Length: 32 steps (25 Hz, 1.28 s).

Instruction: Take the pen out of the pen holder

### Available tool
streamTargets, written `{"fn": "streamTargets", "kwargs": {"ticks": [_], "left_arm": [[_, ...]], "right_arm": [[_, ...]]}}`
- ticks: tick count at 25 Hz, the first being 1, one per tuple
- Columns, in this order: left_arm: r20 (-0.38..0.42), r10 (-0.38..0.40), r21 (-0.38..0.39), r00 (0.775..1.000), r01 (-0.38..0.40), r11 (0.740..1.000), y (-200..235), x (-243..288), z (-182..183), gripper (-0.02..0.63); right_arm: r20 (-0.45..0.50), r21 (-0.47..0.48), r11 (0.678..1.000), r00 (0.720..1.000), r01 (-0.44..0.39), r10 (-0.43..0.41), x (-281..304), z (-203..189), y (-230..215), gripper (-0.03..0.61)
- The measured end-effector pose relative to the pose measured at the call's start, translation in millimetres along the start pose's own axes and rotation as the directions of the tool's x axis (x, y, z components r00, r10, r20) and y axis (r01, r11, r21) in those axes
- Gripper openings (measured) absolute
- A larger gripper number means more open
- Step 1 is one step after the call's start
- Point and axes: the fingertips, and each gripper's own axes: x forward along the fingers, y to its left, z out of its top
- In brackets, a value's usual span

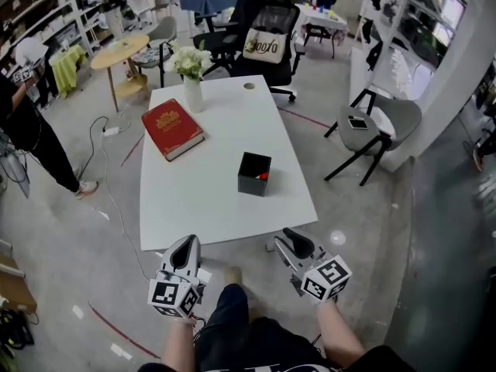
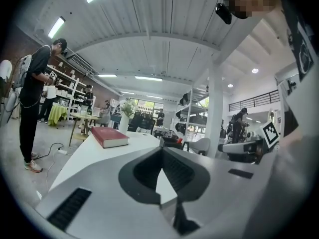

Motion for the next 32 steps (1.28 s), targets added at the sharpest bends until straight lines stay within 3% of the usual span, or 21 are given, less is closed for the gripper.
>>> {"fn": "streamTargets", "kwargs": {"ticks": [18, 32], "left_arm": [[-0.059, -0.111, 0.008, 0.992, 0.112, 0.994, 39.4, 124.0, 12.2, 0.005], [-0.1, -0.147, -0.014, 0.984, 0.147, 0.989, 68.6, 167.0, 6.7, 0.005]], "right_arm": [[0.018, -0.015, 0.997, 0.997, 0.069, -0.069, 93.8, 36.5, -77.3, 0.121], [-0.006, -0.017, 0.994, 0.995, 0.103, -0.104, 142.6, 36.8, -100.8, 0.114]]}}
